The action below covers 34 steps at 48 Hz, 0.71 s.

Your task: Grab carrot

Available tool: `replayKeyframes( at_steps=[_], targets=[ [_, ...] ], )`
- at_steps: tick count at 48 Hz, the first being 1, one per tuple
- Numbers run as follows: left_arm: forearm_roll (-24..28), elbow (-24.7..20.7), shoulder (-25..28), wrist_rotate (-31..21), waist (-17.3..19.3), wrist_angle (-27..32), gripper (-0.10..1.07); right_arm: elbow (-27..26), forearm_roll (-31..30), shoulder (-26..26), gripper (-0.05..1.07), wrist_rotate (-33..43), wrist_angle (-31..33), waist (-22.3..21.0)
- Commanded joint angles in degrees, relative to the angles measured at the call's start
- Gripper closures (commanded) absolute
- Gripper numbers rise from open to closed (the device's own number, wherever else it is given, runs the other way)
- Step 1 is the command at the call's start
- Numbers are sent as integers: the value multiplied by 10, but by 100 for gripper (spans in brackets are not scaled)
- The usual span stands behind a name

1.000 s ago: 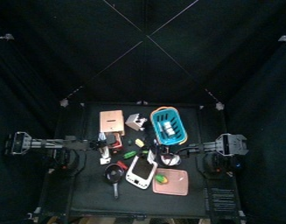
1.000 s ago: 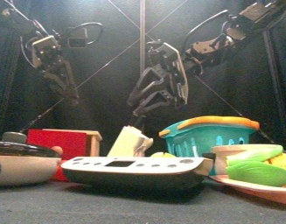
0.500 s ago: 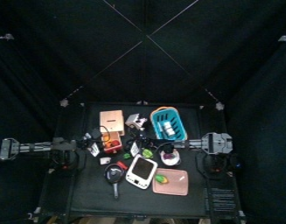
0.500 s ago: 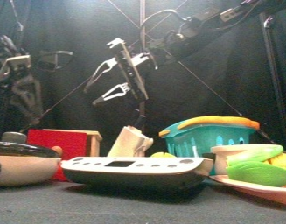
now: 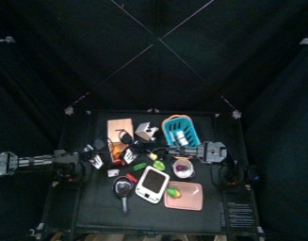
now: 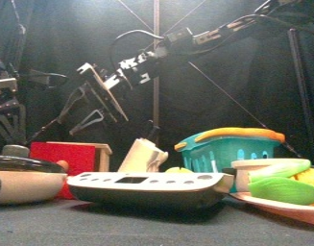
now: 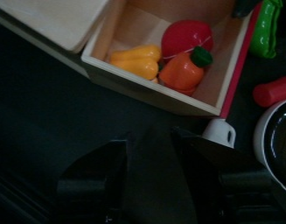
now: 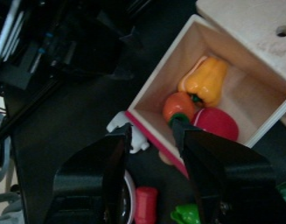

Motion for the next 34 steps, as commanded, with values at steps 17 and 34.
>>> replayKeyframes(
  at_steps=[17, 34],
  targets=[
    [-36, 9, 65, 4, 48, -152, 18, -75, -75, 29, 22, 72, 62, -11],
    [-36, 13, 75, 3, 52, -149, 18, -92, -137, 39, 22, 119, 130, -10]
  ],
)
